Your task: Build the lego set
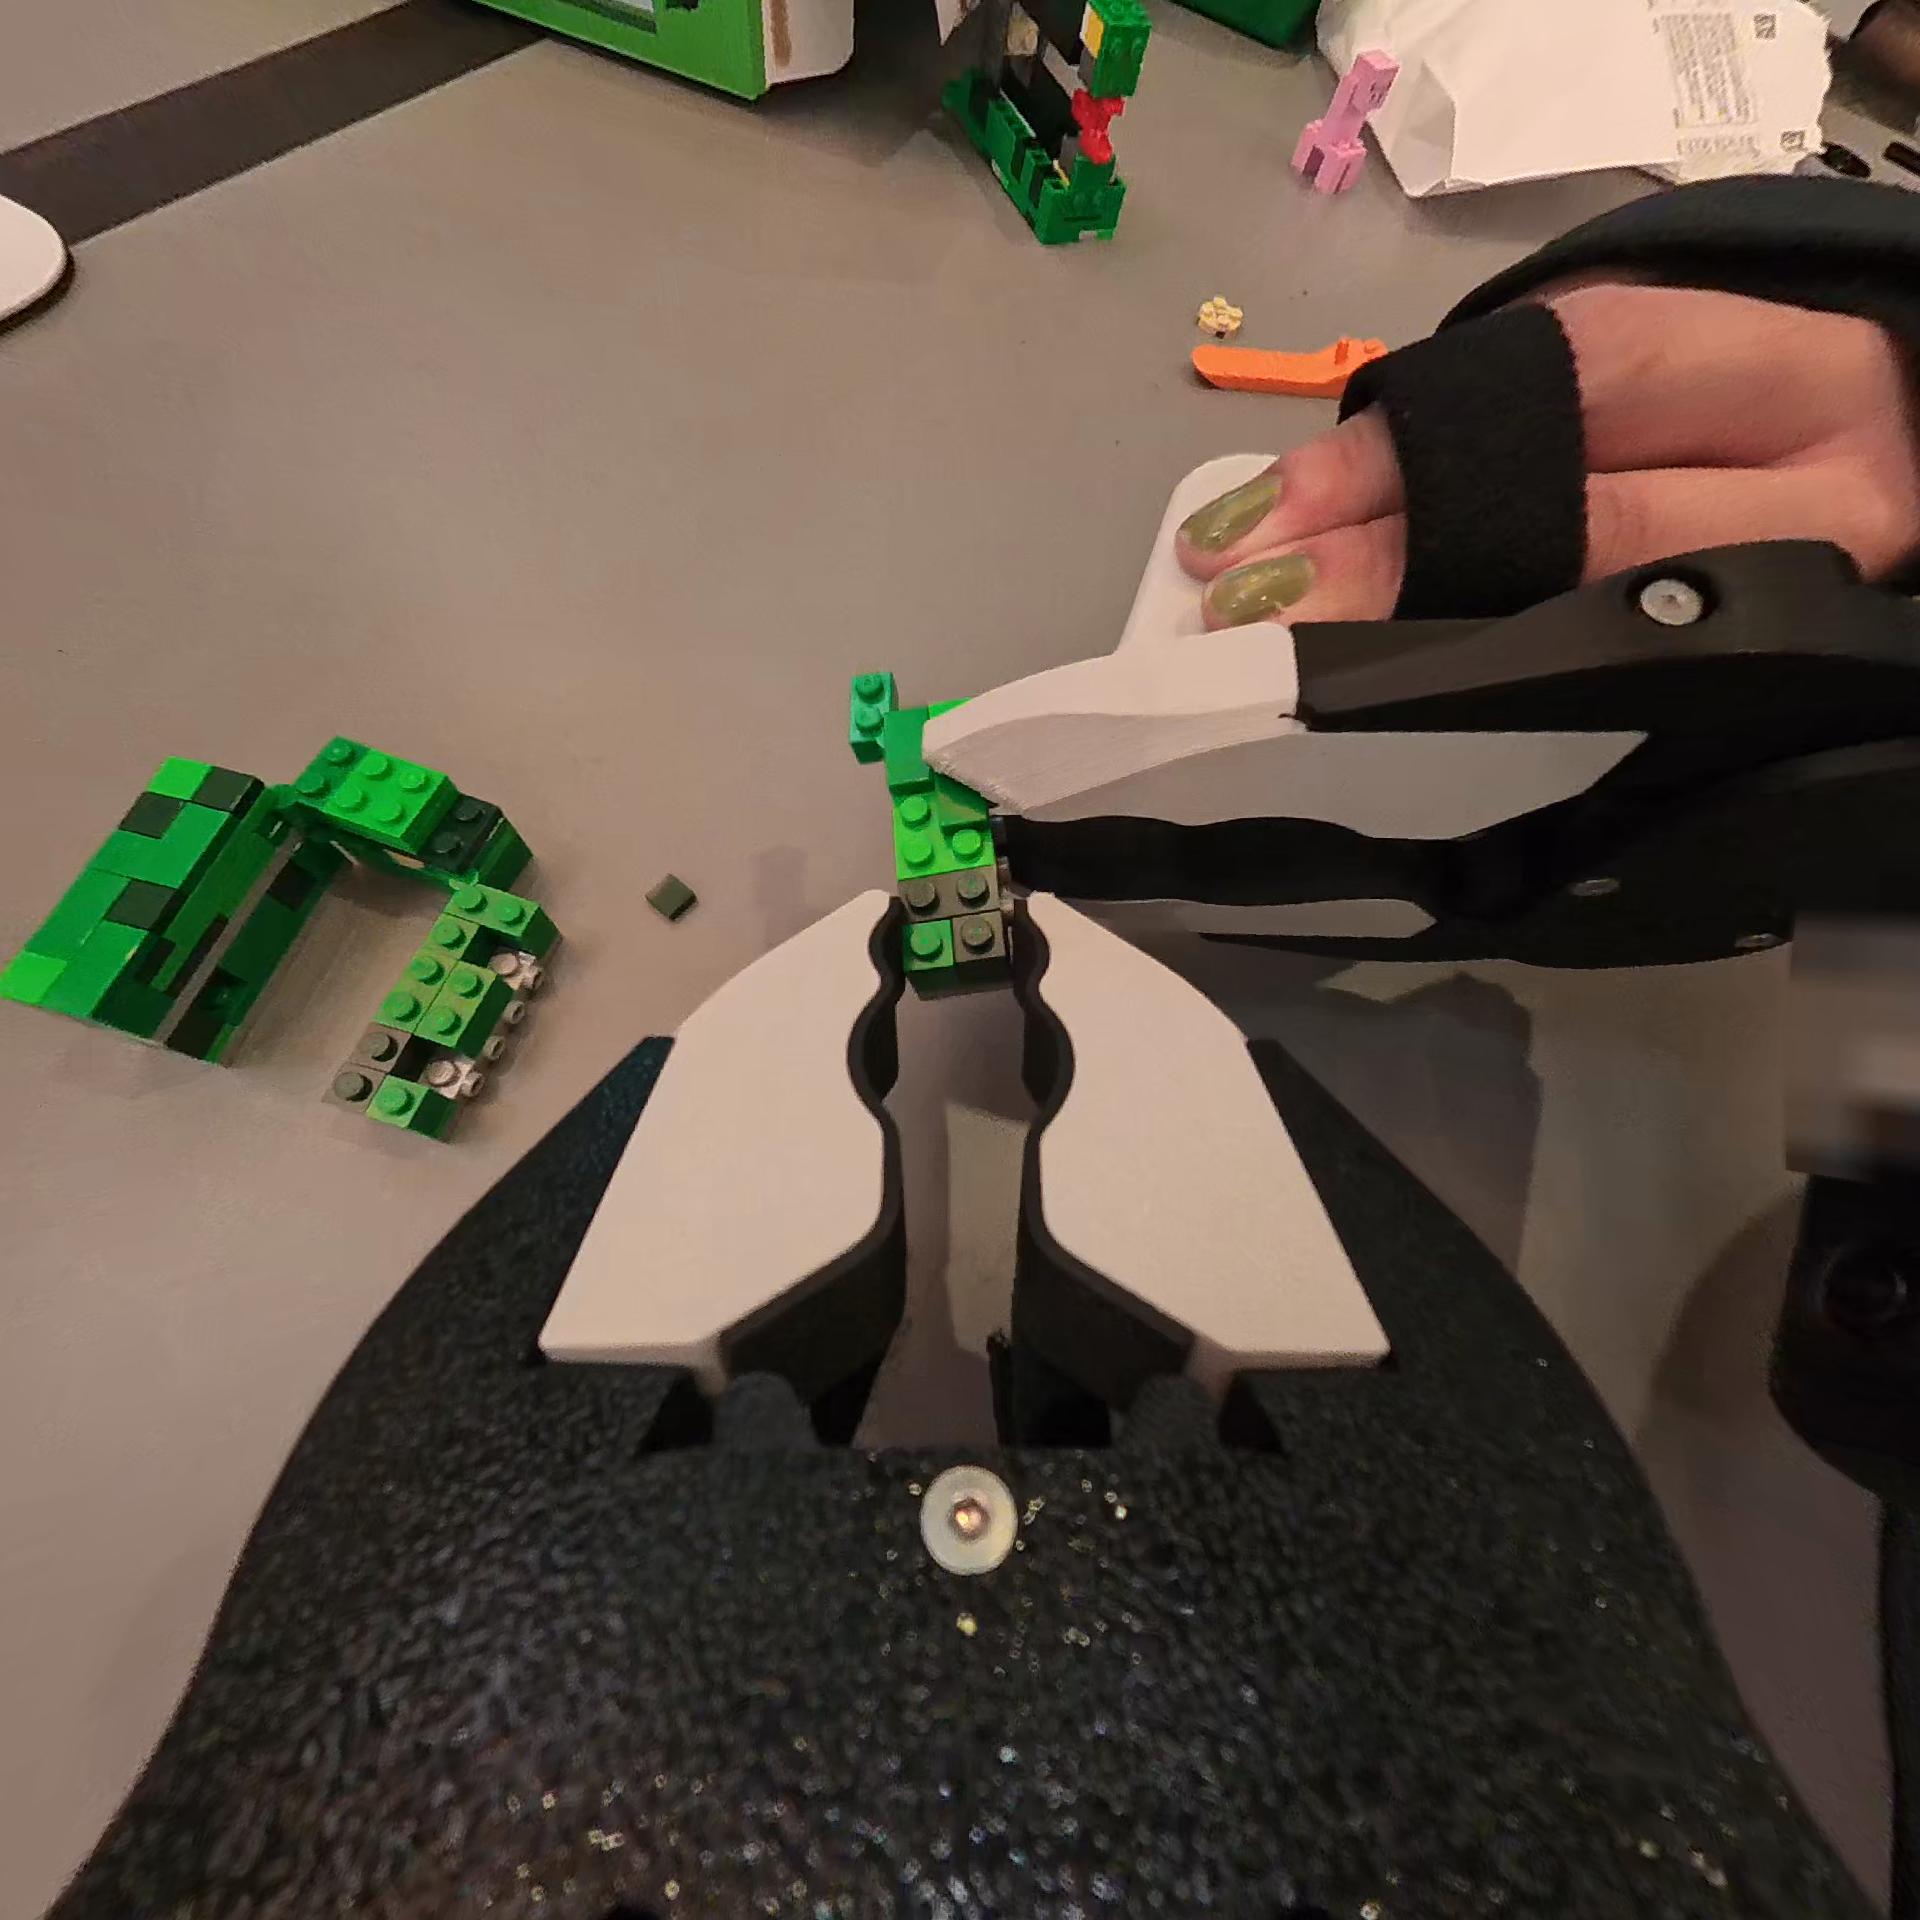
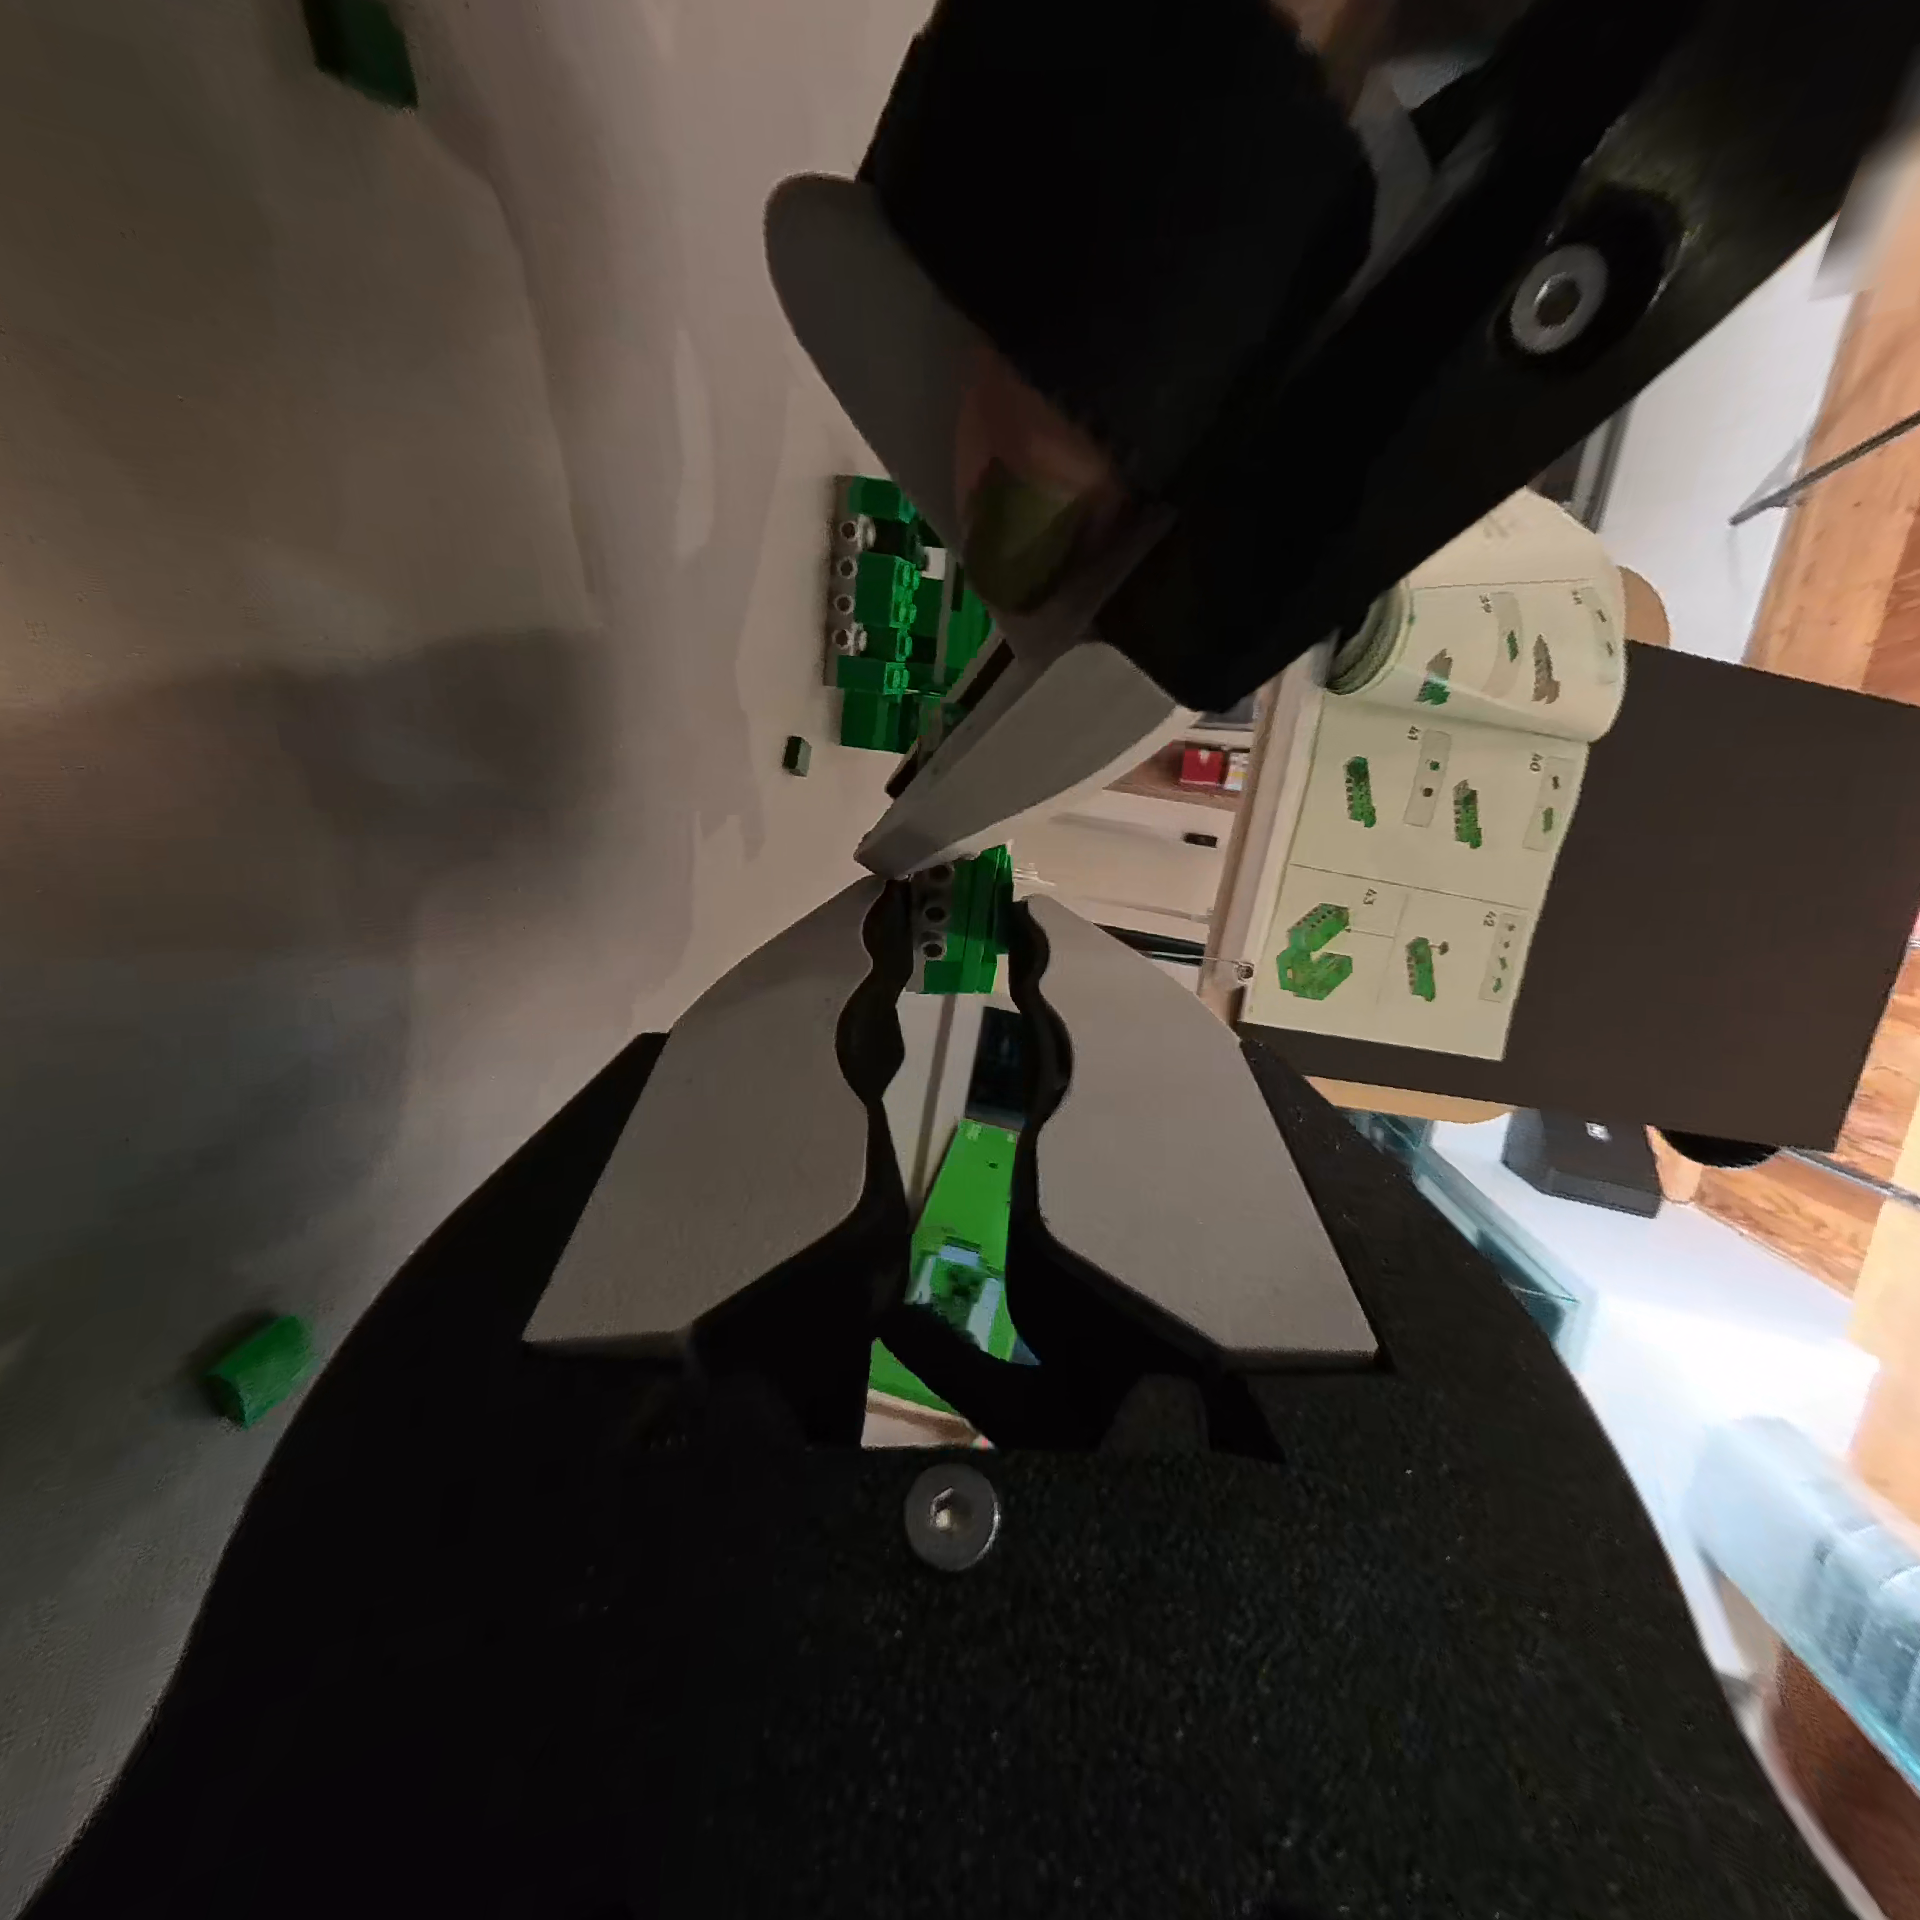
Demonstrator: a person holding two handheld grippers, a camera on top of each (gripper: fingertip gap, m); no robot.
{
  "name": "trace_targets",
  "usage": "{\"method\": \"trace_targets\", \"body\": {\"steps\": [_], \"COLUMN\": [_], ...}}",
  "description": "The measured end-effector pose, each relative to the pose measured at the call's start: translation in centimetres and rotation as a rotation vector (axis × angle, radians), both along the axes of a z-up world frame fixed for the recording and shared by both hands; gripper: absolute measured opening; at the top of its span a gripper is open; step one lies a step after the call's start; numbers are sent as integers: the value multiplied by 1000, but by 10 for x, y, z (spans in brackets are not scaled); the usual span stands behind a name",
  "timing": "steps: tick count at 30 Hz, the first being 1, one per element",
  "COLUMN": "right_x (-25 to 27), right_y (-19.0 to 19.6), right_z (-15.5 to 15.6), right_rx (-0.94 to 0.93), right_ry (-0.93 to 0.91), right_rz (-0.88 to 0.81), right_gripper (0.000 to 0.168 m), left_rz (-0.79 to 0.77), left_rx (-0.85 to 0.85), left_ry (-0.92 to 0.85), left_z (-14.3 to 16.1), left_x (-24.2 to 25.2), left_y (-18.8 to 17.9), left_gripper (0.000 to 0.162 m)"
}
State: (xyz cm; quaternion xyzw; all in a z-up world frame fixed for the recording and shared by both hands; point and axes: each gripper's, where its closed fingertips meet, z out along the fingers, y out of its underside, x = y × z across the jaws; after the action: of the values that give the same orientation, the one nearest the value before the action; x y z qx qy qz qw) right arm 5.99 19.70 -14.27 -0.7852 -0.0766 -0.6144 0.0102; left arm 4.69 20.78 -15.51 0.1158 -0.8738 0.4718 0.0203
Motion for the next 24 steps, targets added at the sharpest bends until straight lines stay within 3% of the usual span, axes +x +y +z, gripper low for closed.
{"method": "trace_targets", "body": {"steps": [10, 15, 24], "right_x": [-4, -3, -2], "right_y": [0, -7, -2], "right_z": [-7, -4, -9], "right_rx": [221, 246, 36], "right_ry": [156, 145, 65], "right_rz": [15, 16, 127], "right_gripper": [20, 30, 36], "left_rz": [-22, -7, -41], "left_rx": [-2, -4, -40], "left_ry": [72, 109, 207], "left_z": [-6, -8, -4], "left_x": [-3, 0, -7], "left_y": [-1, 1, 1], "left_gripper": [18, 18, 18]}}
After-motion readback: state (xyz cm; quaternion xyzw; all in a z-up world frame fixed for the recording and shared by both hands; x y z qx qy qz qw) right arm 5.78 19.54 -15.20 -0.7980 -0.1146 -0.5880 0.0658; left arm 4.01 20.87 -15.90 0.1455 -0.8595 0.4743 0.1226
